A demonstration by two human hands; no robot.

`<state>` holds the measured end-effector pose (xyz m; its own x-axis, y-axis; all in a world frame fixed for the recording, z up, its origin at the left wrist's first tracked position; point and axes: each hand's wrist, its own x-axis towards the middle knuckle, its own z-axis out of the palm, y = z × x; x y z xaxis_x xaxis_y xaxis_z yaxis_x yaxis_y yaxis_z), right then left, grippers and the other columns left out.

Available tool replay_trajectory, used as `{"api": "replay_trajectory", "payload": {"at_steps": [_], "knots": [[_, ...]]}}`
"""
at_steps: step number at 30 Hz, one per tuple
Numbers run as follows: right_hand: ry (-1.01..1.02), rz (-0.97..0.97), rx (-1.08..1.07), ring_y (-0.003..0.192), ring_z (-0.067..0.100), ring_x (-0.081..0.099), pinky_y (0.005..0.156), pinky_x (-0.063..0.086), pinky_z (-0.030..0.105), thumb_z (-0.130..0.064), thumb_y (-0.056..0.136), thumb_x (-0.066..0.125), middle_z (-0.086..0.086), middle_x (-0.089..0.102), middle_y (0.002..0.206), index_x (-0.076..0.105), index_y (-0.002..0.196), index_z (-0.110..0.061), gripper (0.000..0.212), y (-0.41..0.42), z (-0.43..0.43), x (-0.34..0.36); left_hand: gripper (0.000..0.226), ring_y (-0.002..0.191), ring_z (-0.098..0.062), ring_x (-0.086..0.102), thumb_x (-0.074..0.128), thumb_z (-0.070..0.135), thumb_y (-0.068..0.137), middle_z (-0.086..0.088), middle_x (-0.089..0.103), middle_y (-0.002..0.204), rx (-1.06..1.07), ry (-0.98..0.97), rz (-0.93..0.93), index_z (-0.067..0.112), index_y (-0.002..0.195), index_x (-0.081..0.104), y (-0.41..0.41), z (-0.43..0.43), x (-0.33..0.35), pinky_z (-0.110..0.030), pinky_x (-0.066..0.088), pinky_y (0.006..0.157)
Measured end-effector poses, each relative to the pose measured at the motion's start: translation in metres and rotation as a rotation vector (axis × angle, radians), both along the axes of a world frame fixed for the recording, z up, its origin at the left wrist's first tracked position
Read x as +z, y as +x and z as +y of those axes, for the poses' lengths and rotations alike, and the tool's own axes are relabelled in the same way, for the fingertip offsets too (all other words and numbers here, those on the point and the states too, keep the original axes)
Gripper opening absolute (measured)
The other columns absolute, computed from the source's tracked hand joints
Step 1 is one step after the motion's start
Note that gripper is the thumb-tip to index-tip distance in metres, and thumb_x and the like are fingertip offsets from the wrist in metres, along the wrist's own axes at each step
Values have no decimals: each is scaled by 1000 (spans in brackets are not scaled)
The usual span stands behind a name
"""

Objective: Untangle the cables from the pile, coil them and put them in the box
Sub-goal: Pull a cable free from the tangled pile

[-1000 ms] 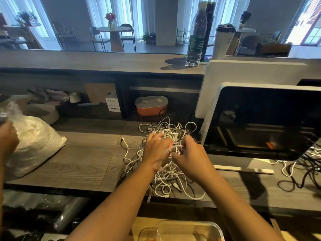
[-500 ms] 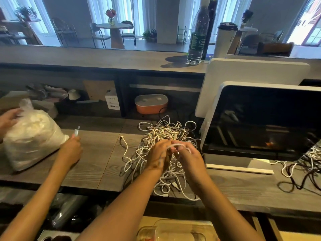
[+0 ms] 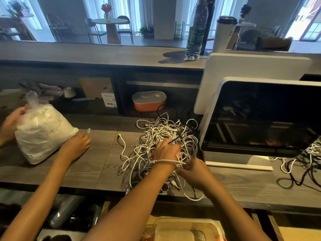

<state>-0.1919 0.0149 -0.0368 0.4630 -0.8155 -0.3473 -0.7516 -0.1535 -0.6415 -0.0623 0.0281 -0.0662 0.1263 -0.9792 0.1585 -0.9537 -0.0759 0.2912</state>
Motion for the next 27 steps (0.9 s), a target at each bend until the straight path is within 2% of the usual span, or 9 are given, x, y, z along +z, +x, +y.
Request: {"api": "replay_trajectory", "payload": {"at_steps": [5,7,10,15,17,19,22,25,27], "knots": [[-14,-492,-218,82,25,54,81,47,46,-17,96,46,14,59,92,61,86,-2,23,5,0,6,16,102,-12,54,49,19,95,1,55,120,193,23,192,26,93,64,-3,-9,-5,-21,43,86],[20,-645,-259,89,23,58,81,48,38,-14,96,44,14,63,97,64,90,-4,23,10,6,9,25,103,-11,57,45,12,97,-5,52,132,165,-3,294,20,116,59,-15,-11,-9,-13,48,76],[-44,-776,-323,86,16,57,76,46,26,-14,98,41,11,62,96,64,88,-12,25,10,12,15,30,120,-22,51,43,24,99,-7,52,133,126,-88,267,14,121,61,1,-19,-22,-26,45,95],[107,-973,-470,95,18,60,80,45,31,-21,99,41,3,67,96,64,92,-19,24,9,14,30,18,105,-18,54,49,20,97,-1,59,111,-43,-76,235,16,108,63,23,7,-12,-22,39,85],[157,-1057,-488,92,19,61,84,45,34,-22,99,39,1,68,88,63,88,-19,27,9,18,41,22,115,-26,49,57,17,92,5,56,122,-51,77,-265,23,113,61,139,53,-20,-54,34,96],[172,-1104,-485,79,13,61,79,45,32,-22,100,38,-3,66,75,61,85,-18,27,8,18,51,41,137,-32,31,61,20,88,4,43,145,153,333,-745,33,126,53,281,92,-29,-80,1,97],[4,-892,-361,67,9,54,62,46,25,-20,94,52,-3,58,78,52,89,-20,5,5,11,57,40,140,-36,25,52,18,90,-4,43,145,234,391,-880,27,129,53,361,123,-34,-73,-9,103],[-190,-266,-148,92,8,57,77,54,30,-30,84,68,-10,56,108,51,113,-25,35,-1,-1,37,25,116,-39,51,66,7,81,-14,63,117,199,279,-644,11,105,69,309,96,-22,-64,17,107],[-255,39,-47,88,13,60,79,55,38,-38,84,67,-5,62,100,60,103,-21,26,-6,-1,28,6,97,-33,56,60,2,86,-18,68,94,108,-25,-506,1,83,66,238,74,-16,-50,30,102]]}}
